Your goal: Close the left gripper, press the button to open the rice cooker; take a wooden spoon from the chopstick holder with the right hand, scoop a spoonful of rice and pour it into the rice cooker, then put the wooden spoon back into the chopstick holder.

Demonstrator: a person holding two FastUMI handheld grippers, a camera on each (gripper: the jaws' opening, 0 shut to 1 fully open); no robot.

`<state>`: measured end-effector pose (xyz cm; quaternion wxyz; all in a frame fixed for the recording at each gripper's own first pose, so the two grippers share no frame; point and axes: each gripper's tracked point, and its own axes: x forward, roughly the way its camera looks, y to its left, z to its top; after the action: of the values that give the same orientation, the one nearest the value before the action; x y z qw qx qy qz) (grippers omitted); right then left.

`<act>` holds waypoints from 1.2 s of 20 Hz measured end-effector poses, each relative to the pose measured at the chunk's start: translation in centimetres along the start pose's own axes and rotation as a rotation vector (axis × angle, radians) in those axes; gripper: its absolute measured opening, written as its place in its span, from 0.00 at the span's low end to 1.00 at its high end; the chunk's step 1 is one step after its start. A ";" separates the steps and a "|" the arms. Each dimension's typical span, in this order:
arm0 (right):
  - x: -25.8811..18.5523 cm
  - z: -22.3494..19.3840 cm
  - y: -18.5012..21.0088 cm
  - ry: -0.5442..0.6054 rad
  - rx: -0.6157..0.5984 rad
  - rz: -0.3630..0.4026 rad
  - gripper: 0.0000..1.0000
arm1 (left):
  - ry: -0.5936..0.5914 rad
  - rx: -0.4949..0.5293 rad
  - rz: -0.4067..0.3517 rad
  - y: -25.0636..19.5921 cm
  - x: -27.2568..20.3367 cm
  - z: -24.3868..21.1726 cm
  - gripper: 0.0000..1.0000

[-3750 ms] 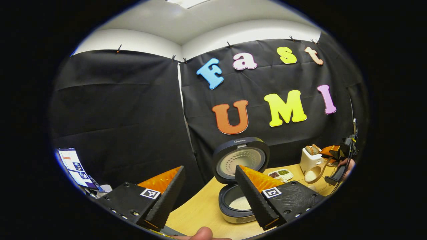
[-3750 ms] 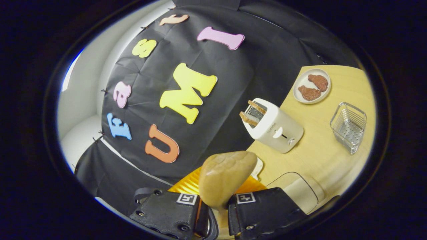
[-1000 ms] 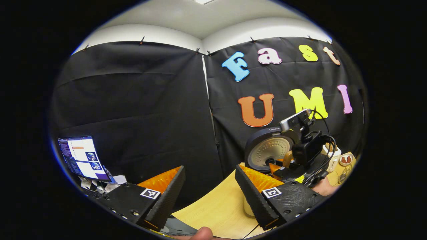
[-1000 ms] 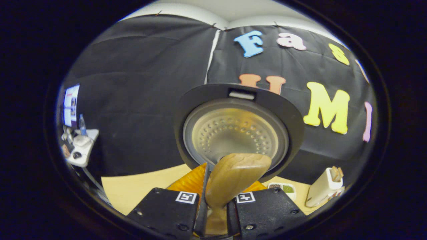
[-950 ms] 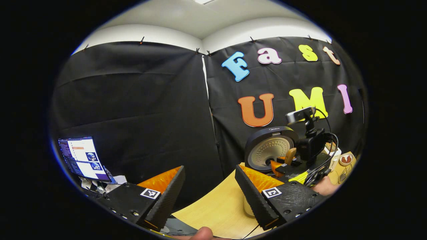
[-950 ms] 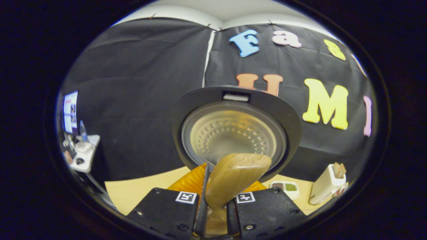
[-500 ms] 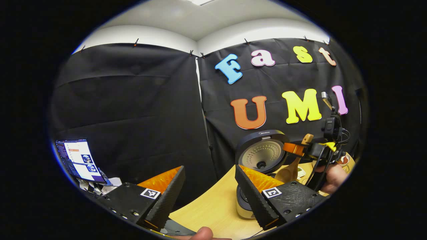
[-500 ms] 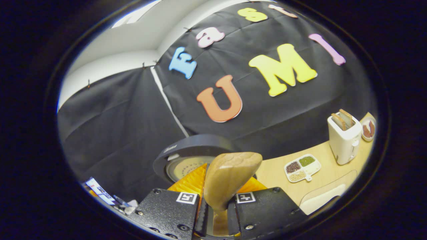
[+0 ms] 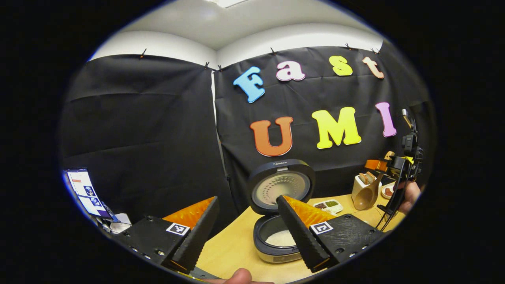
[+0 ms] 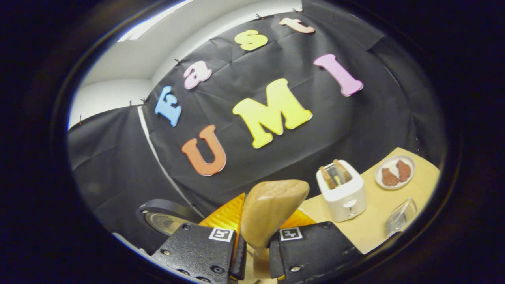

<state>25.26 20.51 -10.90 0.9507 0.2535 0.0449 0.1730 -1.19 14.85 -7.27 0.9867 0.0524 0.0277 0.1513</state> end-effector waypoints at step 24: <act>-2.8 -0.3 -29.1 0.032 -0.130 -0.374 0.24 | 0.006 0.079 -0.094 -7.3 1.6 0.8 0.95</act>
<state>31.46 -3.95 -25.60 0.9798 0.1760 0.0949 -0.0003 2.52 8.37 -7.32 0.9898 0.0894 0.0388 0.1038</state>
